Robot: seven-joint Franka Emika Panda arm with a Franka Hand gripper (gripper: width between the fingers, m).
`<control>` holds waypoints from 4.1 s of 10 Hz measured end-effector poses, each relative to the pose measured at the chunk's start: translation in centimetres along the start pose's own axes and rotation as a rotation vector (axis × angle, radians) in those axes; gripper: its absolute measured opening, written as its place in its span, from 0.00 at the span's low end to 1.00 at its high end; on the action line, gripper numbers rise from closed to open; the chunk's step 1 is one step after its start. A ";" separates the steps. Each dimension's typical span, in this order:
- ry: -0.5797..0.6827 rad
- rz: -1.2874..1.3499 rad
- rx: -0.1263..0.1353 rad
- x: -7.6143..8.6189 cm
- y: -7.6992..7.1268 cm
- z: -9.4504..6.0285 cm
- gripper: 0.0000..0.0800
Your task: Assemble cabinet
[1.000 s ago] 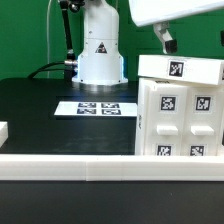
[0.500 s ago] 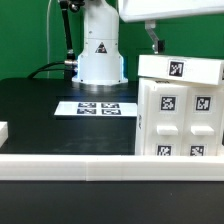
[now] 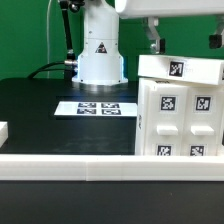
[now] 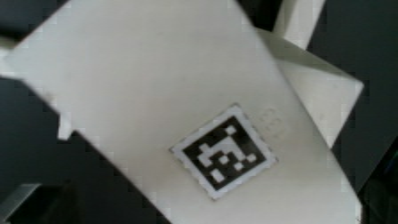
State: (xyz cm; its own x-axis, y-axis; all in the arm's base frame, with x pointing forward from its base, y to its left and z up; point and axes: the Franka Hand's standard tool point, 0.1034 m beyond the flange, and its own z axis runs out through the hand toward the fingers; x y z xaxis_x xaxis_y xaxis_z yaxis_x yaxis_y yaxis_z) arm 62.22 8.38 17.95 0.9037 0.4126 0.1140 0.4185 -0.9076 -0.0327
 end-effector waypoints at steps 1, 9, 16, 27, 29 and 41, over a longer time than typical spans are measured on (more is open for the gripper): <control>-0.005 -0.093 -0.004 -0.1 -0.1 0.2 1.00; -0.023 -0.463 -0.017 -1.3 -0.3 1.9 1.00; -0.023 -0.324 -0.020 -1.3 -0.2 1.9 0.70; 0.035 0.924 -0.023 -0.9 -0.8 2.1 0.70; 0.043 1.173 -0.016 -0.9 -0.8 2.1 0.70; 0.014 2.372 0.104 -0.3 -1.5 2.2 0.70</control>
Offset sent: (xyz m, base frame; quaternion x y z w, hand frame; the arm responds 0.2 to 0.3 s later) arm -0.0057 0.0122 -0.0096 0.0122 0.0061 -0.2528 0.9674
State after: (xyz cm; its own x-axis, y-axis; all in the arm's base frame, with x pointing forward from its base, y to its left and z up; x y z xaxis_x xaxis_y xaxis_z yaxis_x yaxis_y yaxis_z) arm 61.49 9.83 15.79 -0.3508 -0.9200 -0.1749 -0.9239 0.3705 -0.0959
